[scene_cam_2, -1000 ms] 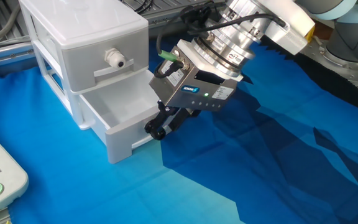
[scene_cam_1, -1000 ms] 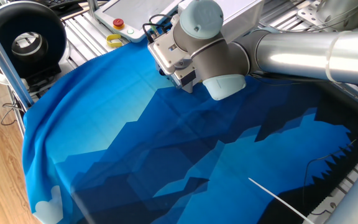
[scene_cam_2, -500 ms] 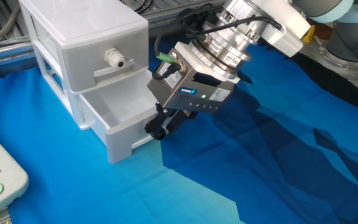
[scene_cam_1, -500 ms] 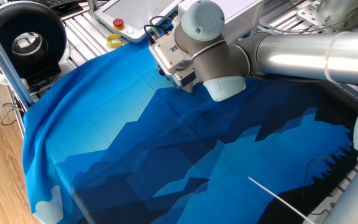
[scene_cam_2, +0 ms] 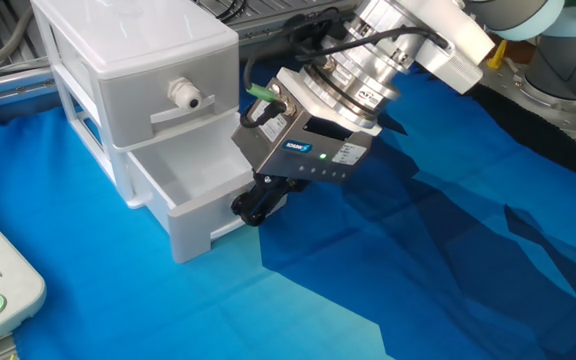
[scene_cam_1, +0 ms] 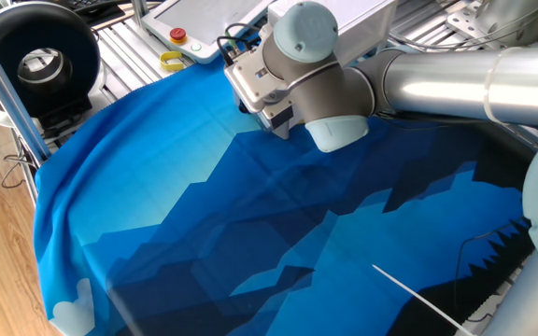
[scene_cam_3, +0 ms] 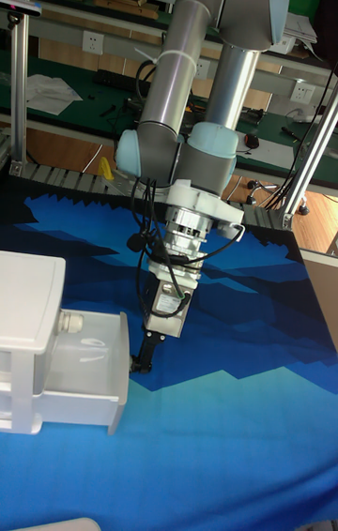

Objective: Grasp the handle and close the drawer

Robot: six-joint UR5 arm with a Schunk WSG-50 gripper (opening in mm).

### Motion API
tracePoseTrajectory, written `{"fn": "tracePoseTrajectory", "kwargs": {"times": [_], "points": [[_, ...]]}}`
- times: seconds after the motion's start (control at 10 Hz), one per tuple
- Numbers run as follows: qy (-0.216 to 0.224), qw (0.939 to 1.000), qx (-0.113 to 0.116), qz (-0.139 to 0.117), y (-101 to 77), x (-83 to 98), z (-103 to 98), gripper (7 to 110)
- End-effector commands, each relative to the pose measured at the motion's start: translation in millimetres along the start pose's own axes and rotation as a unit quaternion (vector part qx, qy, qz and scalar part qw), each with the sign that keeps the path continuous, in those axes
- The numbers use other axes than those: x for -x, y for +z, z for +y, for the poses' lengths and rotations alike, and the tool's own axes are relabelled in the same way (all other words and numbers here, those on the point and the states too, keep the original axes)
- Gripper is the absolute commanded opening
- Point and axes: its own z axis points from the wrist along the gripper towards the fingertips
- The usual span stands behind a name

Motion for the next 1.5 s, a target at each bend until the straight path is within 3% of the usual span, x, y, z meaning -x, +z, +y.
{"fn": "tracePoseTrajectory", "kwargs": {"times": [0.0,0.1,0.4,0.5,1.0,1.3,1.4], "points": [[-0.001,1.0,0.005,-0.002,-0.8,-1.8,0.9,22],[-0.031,0.9993,0.02,-0.003,-1.2,-2.5,4.5,44],[-0.036,0.9988,0.03,-0.011,-0.6,-0.3,6.6,44],[-0.031,0.999,0.028,-0.012,0.7,0.7,6.0,66],[-0.01,0.9994,0.011,-0.031,9.1,8.8,-2.6,66],[-0.006,0.9992,0.012,-0.038,11.7,8.5,-5.6,66],[0.003,0.9993,0.012,-0.035,11.6,7.0,-5.4,44]]}}
